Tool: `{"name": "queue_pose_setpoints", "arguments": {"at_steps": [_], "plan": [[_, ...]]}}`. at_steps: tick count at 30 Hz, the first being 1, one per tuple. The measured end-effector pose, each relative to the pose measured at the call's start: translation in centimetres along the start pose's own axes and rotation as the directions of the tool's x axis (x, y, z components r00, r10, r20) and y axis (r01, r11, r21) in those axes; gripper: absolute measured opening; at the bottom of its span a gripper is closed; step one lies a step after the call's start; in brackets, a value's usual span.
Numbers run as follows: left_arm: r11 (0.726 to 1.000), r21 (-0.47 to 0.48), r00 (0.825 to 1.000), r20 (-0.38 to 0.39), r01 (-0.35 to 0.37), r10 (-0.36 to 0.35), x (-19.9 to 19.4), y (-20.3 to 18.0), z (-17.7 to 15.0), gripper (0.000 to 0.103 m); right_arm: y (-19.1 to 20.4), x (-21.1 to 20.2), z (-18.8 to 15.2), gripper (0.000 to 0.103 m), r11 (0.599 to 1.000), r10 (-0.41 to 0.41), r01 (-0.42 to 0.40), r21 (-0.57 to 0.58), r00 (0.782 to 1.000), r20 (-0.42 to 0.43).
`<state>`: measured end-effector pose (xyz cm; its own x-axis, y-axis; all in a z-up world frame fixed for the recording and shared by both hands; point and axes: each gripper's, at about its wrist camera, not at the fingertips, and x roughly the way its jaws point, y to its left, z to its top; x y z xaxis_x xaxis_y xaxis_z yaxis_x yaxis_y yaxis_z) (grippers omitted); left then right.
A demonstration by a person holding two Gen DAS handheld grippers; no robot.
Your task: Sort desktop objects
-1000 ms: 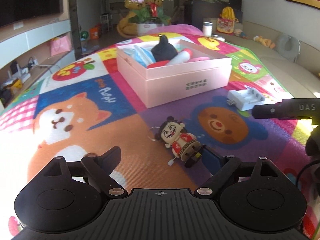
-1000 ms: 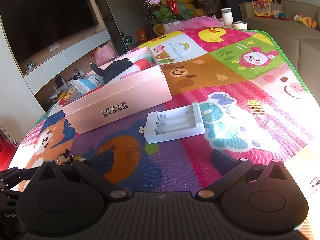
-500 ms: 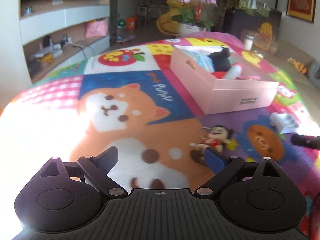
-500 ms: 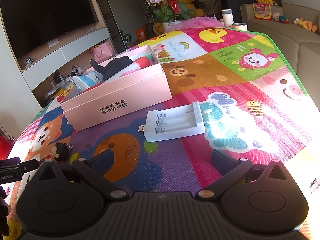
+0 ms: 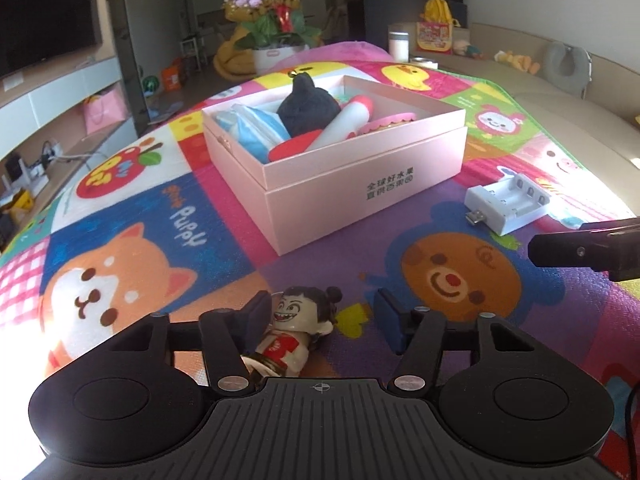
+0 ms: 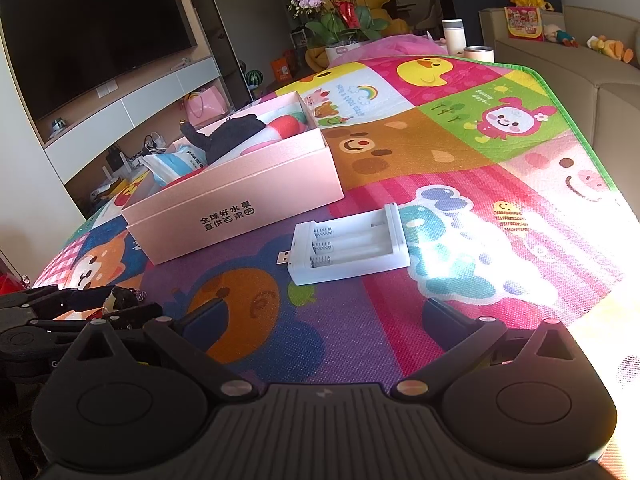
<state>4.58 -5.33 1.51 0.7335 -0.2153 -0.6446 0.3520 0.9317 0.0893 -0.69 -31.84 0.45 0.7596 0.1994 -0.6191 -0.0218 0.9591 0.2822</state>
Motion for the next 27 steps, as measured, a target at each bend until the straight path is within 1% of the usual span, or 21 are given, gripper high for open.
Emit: {"name": "queue_pose_setpoints", "arguments": {"at_steps": [1, 2, 3, 4, 5, 7, 8, 9, 10, 11, 12, 13, 16, 18, 20, 22, 23, 25, 27], "plan": [[1.000, 0.027, 1.000, 0.002, 0.007, -0.007, -0.4, -0.3, -0.1, 0.045, 0.0, 0.0, 0.0, 0.103, 1.000, -0.002, 0.002, -0.004, 1.000, -0.002], [0.998, 0.054, 1.000, 0.003, 0.020, -0.020, -0.8, -0.6, -0.2, 0.042, 0.1, 0.0, 0.2, 0.103, 1.000, -0.005, 0.005, -0.012, 1.000, -0.006], [0.997, 0.074, 0.999, 0.003, 0.038, -0.038, -1.3, -0.8, -0.4, 0.041, 0.3, 0.0, 0.3, 0.103, 1.000, -0.007, 0.007, -0.028, 1.000, -0.008], [0.994, 0.090, 0.998, 0.003, 0.055, -0.056, -1.8, -1.0, -0.7, 0.041, 0.5, -0.1, 0.5, 0.103, 0.998, -0.014, 0.015, -0.056, 1.000, 0.006], [0.992, 0.104, 0.998, 0.004, 0.067, -0.068, -2.3, -1.2, -1.1, 0.043, 0.8, -0.2, 0.8, 0.103, 0.995, -0.038, 0.041, -0.090, 0.999, 0.036], [0.990, 0.118, 0.997, 0.009, 0.074, -0.075, -3.3, -1.4, -2.0, 0.049, 1.4, 0.0, 1.5, 0.103, 0.978, -0.118, 0.132, -0.164, 0.988, 0.095], [0.991, 0.117, 0.997, 0.007, 0.070, -0.072, -3.7, -1.3, -2.4, 0.051, 1.6, 0.5, 2.3, 0.103, 0.966, -0.152, 0.170, -0.194, 0.983, 0.102], [0.992, 0.110, 0.998, 0.007, 0.061, -0.062, -4.0, -1.1, -2.7, 0.056, 1.4, 1.1, 3.0, 0.103, 0.964, -0.159, 0.174, -0.200, 0.984, 0.085], [0.994, 0.100, 0.999, 0.010, 0.045, -0.046, -4.4, -0.8, -3.1, 0.061, 1.1, 1.7, 3.6, 0.103, 0.968, -0.155, 0.163, -0.192, 0.986, 0.056], [0.996, 0.090, 1.000, 0.012, 0.024, -0.025, -4.6, -0.4, -3.3, 0.063, 0.7, 2.6, 4.4, 0.103, 0.977, -0.132, 0.132, -0.169, 0.991, 0.008], [0.997, 0.079, 1.000, 0.012, -0.001, 0.000, -4.7, 0.0, -3.6, 0.068, 0.6, 3.3, 4.8, 0.103, 0.983, -0.109, 0.104, -0.152, 0.994, -0.025], [0.997, 0.067, 0.999, 0.010, -0.032, 0.032, -4.9, 0.6, -3.8, 0.071, 0.5, 4.1, 5.1, 0.103, 0.986, -0.099, 0.091, -0.139, 0.994, -0.052], [0.993, 0.023, 0.994, -0.007, -0.113, 0.113, -5.1, 2.6, -4.4, 0.073, 1.0, 5.9, 5.2, 0.103, 0.984, -0.122, 0.106, -0.140, 0.987, -0.108], [0.985, -0.002, 0.985, -0.016, -0.172, 0.172, -5.1, 3.8, -4.6, 0.073, 1.7, 6.3, 4.8, 0.103, 0.979, -0.148, 0.133, -0.154, 0.985, -0.091], [0.979, -0.048, 0.980, -0.024, -0.196, 0.195, -5.3, 5.1, -4.7, 0.075, 2.6, 6.3, 4.5, 0.103, 0.978, -0.134, 0.118, -0.171, 0.987, -0.089], [0.978, -0.093, 0.982, -0.022, -0.186, 0.185, -5.7, 6.0, -4.8, 0.079, 3.3, 6.2, 4.2, 0.096, 0.974, -0.137, 0.119, -0.191, 0.987, -0.085], [0.979, -0.121, 0.986, -0.017, -0.165, 0.164, -6.0, 6.4, -4.7, 0.081, 3.8, 5.9, 3.9, 0.091, 0.968, -0.140, 0.120, -0.218, 0.987, -0.077], [0.979, -0.180, 0.996, -0.006, -0.093, 0.094, -6.5, 6.7, -4.5, 0.090, 4.4, 5.3, 3.4, 0.091, 0.970, -0.096, 0.072, -0.234, 0.991, -0.091], [0.975, -0.223, 1.000, 0.008, -0.017, 0.019, -6.8, 6.3, -4.3, 0.093, 4.9, 4.4, 2.6, 0.091, 0.969, -0.052, 0.025, -0.244, 0.993, -0.103]]}}
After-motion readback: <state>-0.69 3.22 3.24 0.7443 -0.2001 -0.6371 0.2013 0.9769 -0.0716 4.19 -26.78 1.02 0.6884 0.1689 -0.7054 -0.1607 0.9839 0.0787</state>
